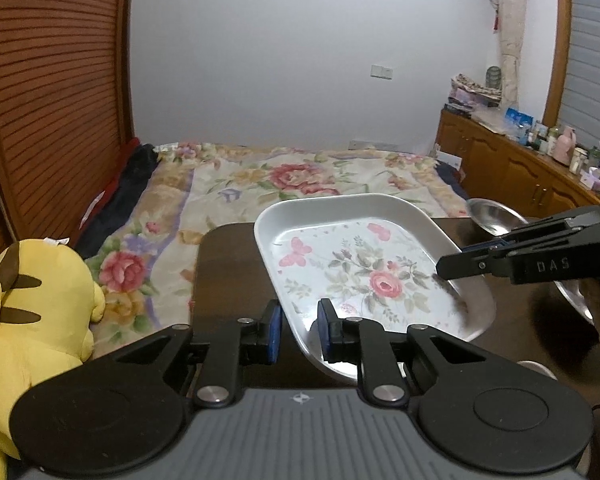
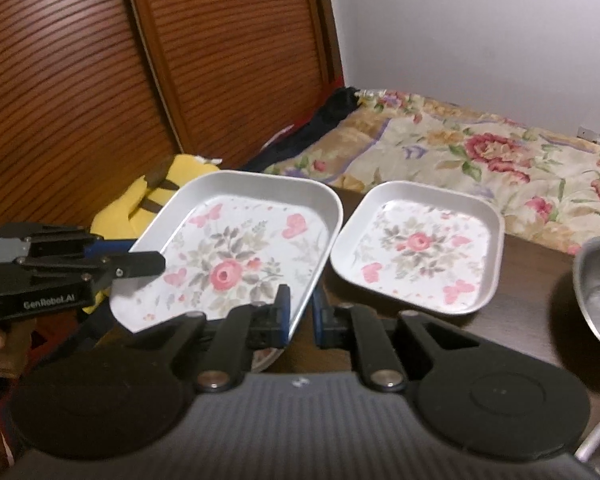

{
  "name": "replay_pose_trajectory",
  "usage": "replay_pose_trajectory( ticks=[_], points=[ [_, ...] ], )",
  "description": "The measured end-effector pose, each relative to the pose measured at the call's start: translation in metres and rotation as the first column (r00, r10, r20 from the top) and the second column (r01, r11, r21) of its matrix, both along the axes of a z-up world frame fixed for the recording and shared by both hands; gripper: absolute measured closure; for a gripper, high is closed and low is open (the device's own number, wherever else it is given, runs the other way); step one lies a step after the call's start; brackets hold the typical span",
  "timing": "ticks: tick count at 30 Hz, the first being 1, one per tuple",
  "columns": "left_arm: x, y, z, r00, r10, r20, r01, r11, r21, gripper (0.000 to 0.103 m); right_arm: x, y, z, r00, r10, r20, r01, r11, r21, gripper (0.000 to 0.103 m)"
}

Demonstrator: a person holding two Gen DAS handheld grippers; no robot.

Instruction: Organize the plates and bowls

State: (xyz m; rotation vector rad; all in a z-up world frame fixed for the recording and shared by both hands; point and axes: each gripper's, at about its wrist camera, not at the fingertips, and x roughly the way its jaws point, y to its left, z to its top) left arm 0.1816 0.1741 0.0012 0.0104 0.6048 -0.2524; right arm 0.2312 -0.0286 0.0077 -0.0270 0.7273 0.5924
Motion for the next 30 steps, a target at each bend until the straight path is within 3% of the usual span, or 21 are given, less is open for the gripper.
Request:
replay_pose_trajectory(
  ticks=[30],
  points=[
    [-0.09, -0.068, 0.021, 0.994, -0.102, 0.032, 0.102, 0.995, -0.001, 0.082, -0.095, -0.092, 0.029, 0.992, -0.073, 0.107, 0.065, 0.995, 0.072, 0.091]
  ],
)
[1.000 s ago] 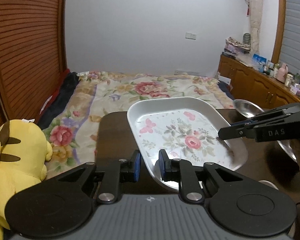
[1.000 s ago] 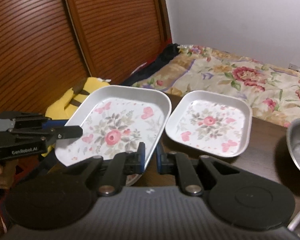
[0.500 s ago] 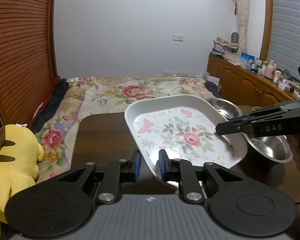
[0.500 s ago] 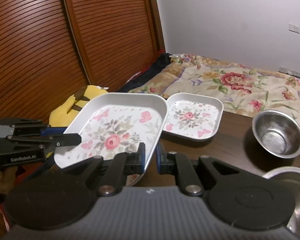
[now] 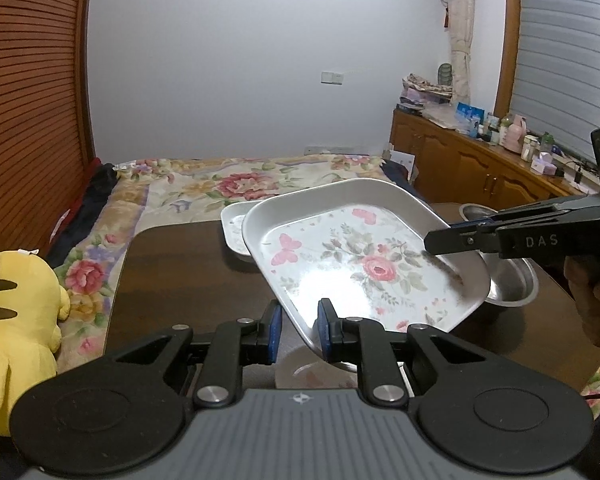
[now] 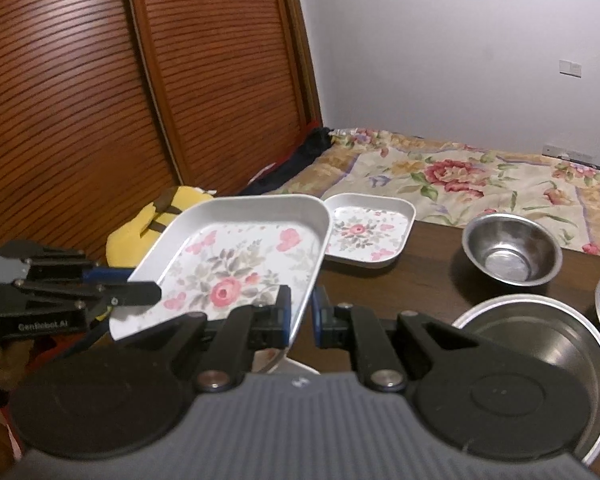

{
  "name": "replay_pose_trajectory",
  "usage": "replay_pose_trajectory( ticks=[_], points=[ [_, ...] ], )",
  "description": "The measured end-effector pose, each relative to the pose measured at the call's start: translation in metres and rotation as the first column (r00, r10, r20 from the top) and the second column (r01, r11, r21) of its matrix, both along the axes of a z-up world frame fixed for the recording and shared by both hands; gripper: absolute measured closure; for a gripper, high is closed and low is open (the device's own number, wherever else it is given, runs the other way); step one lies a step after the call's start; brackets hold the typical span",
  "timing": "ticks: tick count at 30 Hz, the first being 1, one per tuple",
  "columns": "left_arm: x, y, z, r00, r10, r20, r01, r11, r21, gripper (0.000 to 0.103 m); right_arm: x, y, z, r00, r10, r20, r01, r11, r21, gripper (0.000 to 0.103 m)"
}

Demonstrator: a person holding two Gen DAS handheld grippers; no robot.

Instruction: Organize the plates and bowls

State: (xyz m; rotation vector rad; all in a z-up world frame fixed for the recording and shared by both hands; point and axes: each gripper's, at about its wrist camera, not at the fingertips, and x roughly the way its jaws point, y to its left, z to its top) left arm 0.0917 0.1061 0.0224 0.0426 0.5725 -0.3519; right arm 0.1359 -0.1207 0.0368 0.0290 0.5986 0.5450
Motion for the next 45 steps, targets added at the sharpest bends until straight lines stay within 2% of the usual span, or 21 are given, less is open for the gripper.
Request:
replay_pose_trajectory(
  ticks=[10, 19, 24, 29, 32, 38, 45],
  points=[
    [-0.011, -0.005, -0.013, 0.999, -0.02, -0.028, 0.02, 1.0, -0.003, 0.083, -0.018, -0.012, -0.009, 1.0, 0.002, -0.002, -0.002, 1.0, 0.02, 0.091],
    [-0.021, -0.006, -0.033, 0.998, -0.003, -0.067, 0.003, 1.0, -0.003, 0.083, -0.035, -0.012, -0.04, 0.998, -0.008, -0.055, 0.009, 1.0, 0.03, 0.091],
    [-0.021, -0.005, -0.048, 0.994, 0.011, -0.111, -0.012, 1.0, -0.011, 0.083, -0.049, -0.009, -0.051, 0.998, -0.009, -0.057, 0.01, 1.0, 0.017, 0.091],
    [-0.021, -0.008, -0.051, 0.993, 0.017, -0.115, -0.017, 1.0, 0.002, 0.083, -0.057, -0.006, -0.061, 0.998, -0.017, -0.055, 0.017, 1.0, 0.0, 0.091],
    [-0.021, -0.007, -0.051, 0.993, 0.018, -0.113, -0.017, 1.0, 0.003, 0.083, -0.062, -0.008, -0.064, 0.997, -0.041, -0.063, 0.044, 0.998, 0.039, 0.091],
    [-0.02, -0.007, -0.06, 0.991, 0.019, -0.13, -0.017, 1.0, 0.013, 0.083, -0.07, -0.01, -0.069, 0.996, -0.073, -0.045, 0.076, 0.995, 0.063, 0.091],
    [-0.017, -0.009, -0.065, 0.991, 0.035, -0.13, -0.031, 0.999, 0.027, 0.083, -0.073, -0.001, -0.08, 0.995, -0.094, -0.018, 0.094, 0.996, 0.012, 0.091]
  ],
)
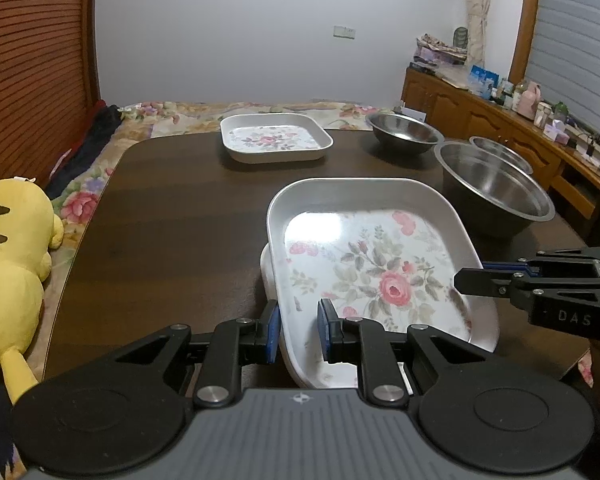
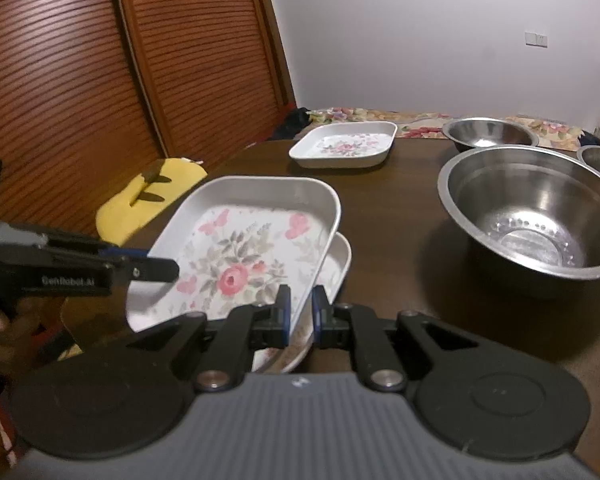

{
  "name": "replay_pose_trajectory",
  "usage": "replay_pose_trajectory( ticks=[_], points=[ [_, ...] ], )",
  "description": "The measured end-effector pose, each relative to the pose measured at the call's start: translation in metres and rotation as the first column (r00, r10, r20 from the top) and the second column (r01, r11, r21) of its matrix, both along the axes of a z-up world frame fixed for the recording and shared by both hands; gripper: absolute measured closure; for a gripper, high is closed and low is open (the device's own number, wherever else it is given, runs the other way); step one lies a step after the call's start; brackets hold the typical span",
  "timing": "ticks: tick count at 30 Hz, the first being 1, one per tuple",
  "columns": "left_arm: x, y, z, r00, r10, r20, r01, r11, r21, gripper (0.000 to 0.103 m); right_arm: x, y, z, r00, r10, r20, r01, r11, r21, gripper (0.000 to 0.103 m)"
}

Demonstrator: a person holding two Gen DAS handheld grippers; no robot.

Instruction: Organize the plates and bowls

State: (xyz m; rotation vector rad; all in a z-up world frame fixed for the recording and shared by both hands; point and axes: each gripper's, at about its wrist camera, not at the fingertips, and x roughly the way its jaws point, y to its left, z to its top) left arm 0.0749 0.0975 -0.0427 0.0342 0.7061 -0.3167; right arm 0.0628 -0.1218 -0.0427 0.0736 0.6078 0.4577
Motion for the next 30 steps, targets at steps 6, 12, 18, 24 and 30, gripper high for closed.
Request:
replay_pose_trajectory(
  ticks=[6, 12, 18, 24, 30],
  points=[
    [0.001, -0.004, -0.005, 1.0, 0.002, 0.003, -0.003, 0.999, 0.036, 0.082, -0.003, 0.005, 0.0, 0.999, -0.025, 0.031, 0.026, 0.999, -0.019, 0.091],
    [0.001, -0.005, -0.008, 1.0, 0.008, 0.011, -0.008, 0.998, 0.058, 0.082, -0.005, 0.01, -0.004, 0.998, -0.035, 0.05, 0.038, 0.998, -0.045, 0.09],
    [0.002, -0.011, -0.008, 1.0, -0.001, 0.016, 0.0, 0.995, 0.103, 0.082, -0.007, 0.012, -0.011, 0.995, -0.07, 0.065, 0.074, 0.996, -0.058, 0.089],
    [0.003, -0.011, -0.01, 1.0, 0.006, 0.008, -0.007, 0.995, 0.103, 0.082, -0.006, 0.012, -0.015, 0.994, -0.08, 0.071, 0.083, 0.995, -0.046, 0.089],
    [0.003, -0.013, -0.009, 1.0, 0.009, 0.009, -0.01, 0.995, 0.103, 0.082, -0.009, 0.011, -0.017, 0.993, -0.079, 0.083, 0.083, 0.995, -0.048, 0.089]
  ],
)
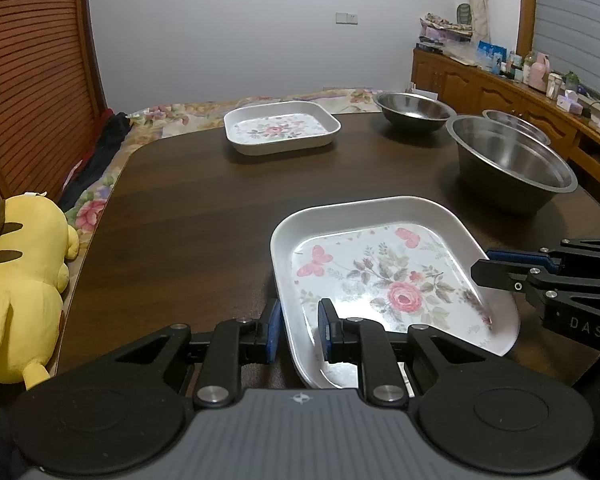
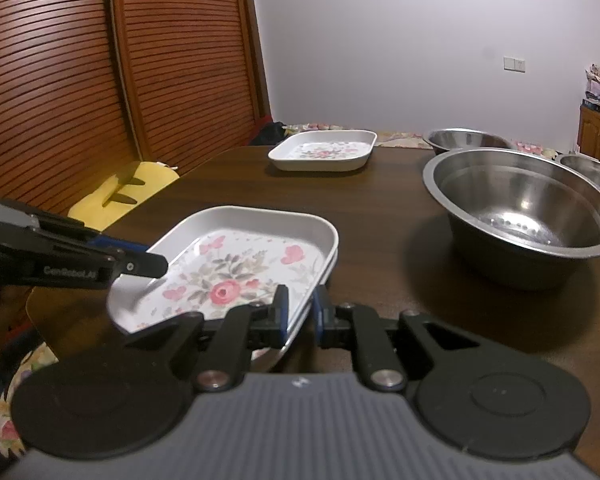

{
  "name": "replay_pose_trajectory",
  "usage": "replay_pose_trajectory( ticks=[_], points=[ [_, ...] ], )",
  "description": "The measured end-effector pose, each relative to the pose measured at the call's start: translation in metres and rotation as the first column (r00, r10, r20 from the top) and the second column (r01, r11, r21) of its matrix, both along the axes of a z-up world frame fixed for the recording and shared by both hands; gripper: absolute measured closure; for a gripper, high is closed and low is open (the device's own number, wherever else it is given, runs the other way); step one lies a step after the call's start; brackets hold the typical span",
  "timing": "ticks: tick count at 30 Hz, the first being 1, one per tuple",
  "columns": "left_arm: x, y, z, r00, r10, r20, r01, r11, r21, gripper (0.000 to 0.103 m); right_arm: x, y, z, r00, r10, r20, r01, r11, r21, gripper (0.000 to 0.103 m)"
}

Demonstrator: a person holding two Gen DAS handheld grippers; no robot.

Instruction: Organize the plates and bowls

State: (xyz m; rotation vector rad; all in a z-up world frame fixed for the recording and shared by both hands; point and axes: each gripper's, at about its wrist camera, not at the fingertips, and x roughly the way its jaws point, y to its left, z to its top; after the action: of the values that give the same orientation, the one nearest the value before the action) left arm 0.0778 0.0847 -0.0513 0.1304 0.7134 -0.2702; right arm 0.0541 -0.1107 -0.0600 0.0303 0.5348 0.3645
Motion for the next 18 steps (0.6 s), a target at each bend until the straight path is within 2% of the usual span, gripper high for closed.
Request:
replay_pose_trajectory(
  ticks=[9, 11, 14, 18],
  points=[
    [-0.004, 0.006, 0.022, 0.998, 0.016, 0.058, -0.013, 0.999, -0.052, 0.059, -0.004, -0.008, 0.014, 0.999, -0.028, 0.03, 0.027, 0.999, 0.043, 0.089],
    [-0.004, 0.007, 0.026, 0.998, 0.016, 0.063, -0.012, 0.998, -0.068, 0.048, -0.004, -0.012, 0.015, 0.999, -0.027, 0.027, 0.026, 0.998, 0.055, 0.089],
    [-0.006, 0.005, 0.032, 0.997, 0.014, 0.079, -0.008, 0.997, -0.075, 0.039, -0.004, -0.015, 0.021, 0.999, -0.033, 0.038, 0.03, 0.998, 0.063, 0.089],
    [-0.008, 0.004, 0.041, 0.995, 0.008, 0.103, 0.001, 0.996, -0.089, 0.035, -0.005, -0.022, 0.034, 0.997, -0.045, 0.064, 0.04, 0.996, 0.085, 0.089]
  ],
)
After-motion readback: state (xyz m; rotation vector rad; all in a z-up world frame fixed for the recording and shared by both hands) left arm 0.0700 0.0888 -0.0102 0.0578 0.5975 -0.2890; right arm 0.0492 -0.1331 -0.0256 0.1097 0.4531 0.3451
